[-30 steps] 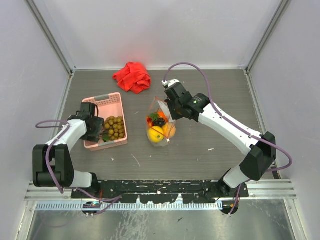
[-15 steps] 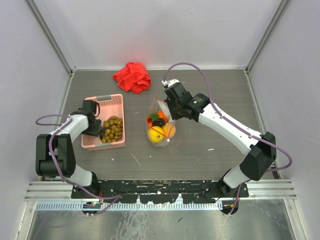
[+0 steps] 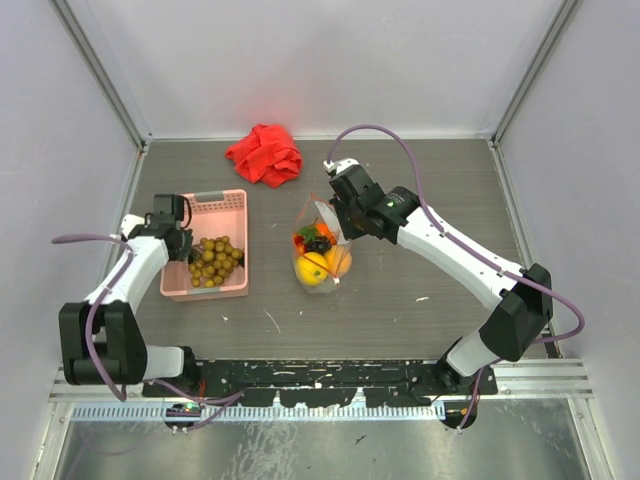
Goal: Place the food in the zip-top bag and seal the zipper
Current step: Pick up the fake fruit from the bin.
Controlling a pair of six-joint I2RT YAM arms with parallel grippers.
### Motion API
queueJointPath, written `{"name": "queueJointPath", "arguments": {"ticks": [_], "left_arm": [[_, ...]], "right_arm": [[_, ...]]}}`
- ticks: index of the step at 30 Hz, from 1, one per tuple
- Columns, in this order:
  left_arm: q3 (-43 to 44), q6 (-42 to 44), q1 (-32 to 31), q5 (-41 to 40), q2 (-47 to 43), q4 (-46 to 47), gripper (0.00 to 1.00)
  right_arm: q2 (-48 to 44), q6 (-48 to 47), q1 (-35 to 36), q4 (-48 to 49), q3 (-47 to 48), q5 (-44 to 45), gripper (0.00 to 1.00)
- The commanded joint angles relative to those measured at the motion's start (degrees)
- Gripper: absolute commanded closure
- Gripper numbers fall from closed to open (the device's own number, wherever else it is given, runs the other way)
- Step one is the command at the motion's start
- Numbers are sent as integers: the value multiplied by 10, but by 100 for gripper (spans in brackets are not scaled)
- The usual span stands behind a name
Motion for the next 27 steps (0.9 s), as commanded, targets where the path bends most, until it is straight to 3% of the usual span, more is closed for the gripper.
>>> {"name": "queueJointPath", "arguments": {"ticks": [1,8,15,27], "left_arm": [[20,61,2,-16,-66,20,100],[52,173,1,45,-131,49,100],[93,281,-15,172,-150,112,100],[100,348,-58,392,-168,295,100]], "right_arm": [[-16,-2,-2,17,10,9,100],[-14,0,-2,15,17,15,100],[-13,4,-2,16,16,11,100],[-15,3,-2,12,34,2,100]]}}
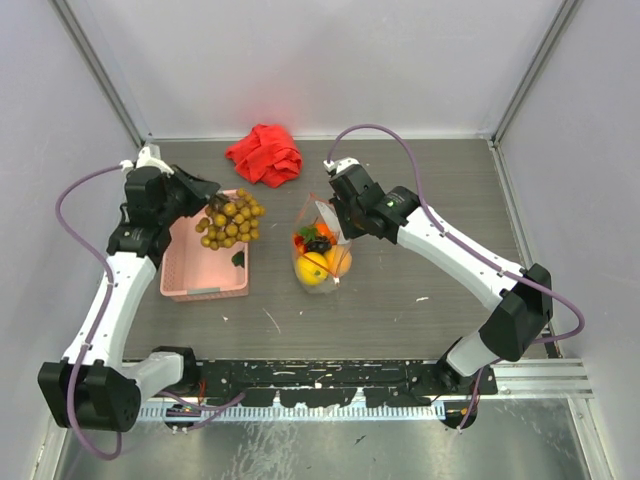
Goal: Place the food in the zip-top bag and seal the zipper
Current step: Pick up the fake fruit from the bin, then place the fake fruit in the zipper food storage bag.
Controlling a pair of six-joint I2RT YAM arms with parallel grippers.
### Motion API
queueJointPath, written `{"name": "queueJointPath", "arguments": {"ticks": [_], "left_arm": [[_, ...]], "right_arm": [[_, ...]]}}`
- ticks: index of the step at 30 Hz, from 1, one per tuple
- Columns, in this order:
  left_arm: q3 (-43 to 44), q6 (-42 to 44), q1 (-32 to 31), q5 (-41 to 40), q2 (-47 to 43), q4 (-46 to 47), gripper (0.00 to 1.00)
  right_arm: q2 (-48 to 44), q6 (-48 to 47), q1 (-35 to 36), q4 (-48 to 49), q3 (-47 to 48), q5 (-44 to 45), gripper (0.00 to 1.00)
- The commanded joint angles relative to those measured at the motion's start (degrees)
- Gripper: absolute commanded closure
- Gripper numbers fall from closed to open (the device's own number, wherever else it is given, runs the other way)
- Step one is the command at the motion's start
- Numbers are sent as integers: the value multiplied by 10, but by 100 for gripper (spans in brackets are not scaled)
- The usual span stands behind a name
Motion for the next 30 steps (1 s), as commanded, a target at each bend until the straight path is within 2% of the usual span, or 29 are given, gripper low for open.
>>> {"name": "queueJointPath", "arguments": {"ticks": [1,9,14,24,30], "left_arm": [[15,42,-37,95,-27,150,100],[-34,132,-123,90,-86,321,100],[-48,152,-157,117,-92,393,100],[-92,223,-266,165,-61,566,100],[-115,257,-307,208,-39,654,100]], "right_arm": [[-15,2,-2,11,36,-1,100],[-15,1,-2,6,55,-13,100],[-12,1,-2,6,64,-23,100],[-12,7,-2,11,64,-56,100],[-16,7,-2,17,57,-66,100]]}}
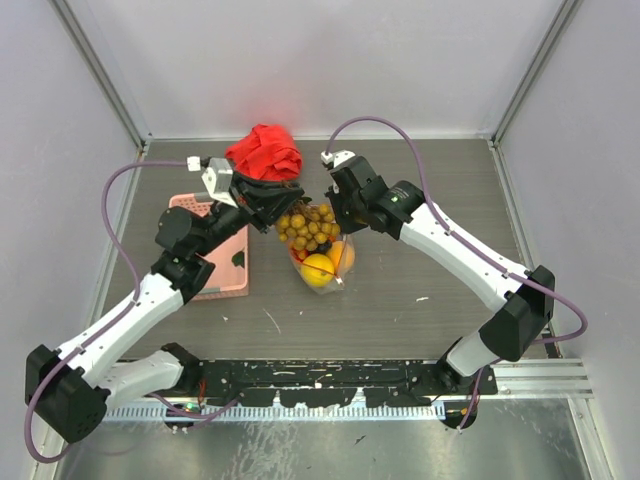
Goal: Place the food in the zip-top bag and seal the zipper
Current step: Place the fake fruit in the zipper food storage bag.
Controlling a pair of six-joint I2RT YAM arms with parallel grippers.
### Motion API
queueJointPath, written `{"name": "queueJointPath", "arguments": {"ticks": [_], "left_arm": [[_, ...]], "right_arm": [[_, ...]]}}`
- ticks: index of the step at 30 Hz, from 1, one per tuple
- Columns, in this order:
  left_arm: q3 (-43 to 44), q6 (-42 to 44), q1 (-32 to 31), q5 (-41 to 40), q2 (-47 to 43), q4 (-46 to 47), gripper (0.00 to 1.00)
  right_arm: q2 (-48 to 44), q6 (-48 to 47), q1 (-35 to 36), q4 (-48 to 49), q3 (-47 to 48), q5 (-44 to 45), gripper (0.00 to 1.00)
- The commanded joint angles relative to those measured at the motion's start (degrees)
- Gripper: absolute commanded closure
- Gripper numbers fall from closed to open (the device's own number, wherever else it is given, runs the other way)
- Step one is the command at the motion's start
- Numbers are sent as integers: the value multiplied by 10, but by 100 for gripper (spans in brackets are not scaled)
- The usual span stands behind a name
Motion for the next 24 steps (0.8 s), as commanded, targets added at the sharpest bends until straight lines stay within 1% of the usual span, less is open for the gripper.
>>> {"name": "queueJointPath", "arguments": {"ticks": [1,7,11,14,17,21,24], "left_arm": [[-16,49,-22,42,7,145,100],[-50,38,-30,78,47,246,100],[-68,58,-30,102,61,265,100],[-87,95,-30,106,56,259,100],[-94,138,-30,124,48,230,100],[-75,184,-30,166,45,171,100],[-64,203,-30,195,51,139,100]], "right_arm": [[-17,4,-2,24,16,-16,100],[-17,4,-6,38,6,-48,100],[-22,4,-14,44,-2,-65,100],[-28,4,-22,52,-11,-79,100],[-29,4,-24,55,-14,-87,100],[-30,5,-25,59,-14,-93,100],[-32,5,-25,61,-14,-96,100]]}}
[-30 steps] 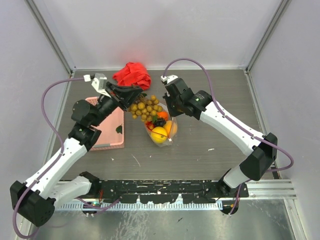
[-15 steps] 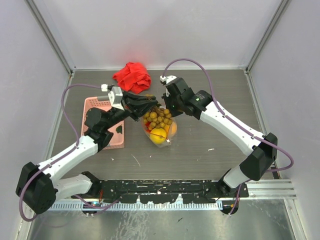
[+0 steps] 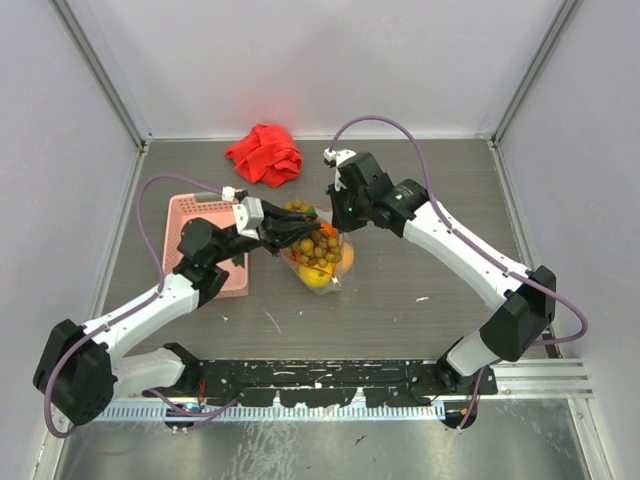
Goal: Place the food in the zip-top bag and seal the zipper
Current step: Place the fake fruit in the zipper food storage bag.
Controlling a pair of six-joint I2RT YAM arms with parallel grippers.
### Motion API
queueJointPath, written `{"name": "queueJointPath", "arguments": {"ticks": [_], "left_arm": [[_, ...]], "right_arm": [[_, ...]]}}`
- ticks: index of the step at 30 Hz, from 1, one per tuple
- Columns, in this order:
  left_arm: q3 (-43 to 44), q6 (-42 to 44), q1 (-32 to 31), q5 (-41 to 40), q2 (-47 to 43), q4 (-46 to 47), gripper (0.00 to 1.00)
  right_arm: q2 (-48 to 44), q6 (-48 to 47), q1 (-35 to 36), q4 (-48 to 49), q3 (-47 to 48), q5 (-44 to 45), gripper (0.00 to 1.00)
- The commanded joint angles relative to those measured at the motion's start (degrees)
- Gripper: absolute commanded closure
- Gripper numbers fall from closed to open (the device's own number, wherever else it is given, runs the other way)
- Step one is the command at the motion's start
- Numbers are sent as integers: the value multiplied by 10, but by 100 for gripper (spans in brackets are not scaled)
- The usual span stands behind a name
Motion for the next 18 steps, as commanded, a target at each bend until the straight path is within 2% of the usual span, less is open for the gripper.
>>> {"name": "queueJointPath", "arguments": {"ticks": [1,10,18], "left_arm": [[33,68,-1,55,-12,-26,100],[69,207,-1,71,-33,-200,100],[58,254,-1,22,-54,-218,100]], "right_arm": [[-31,5,-3,31,0,-13,100],[-31,5,-3,30,-1,-15,100],[-32,3,-2,30,-2,-15,100]]}}
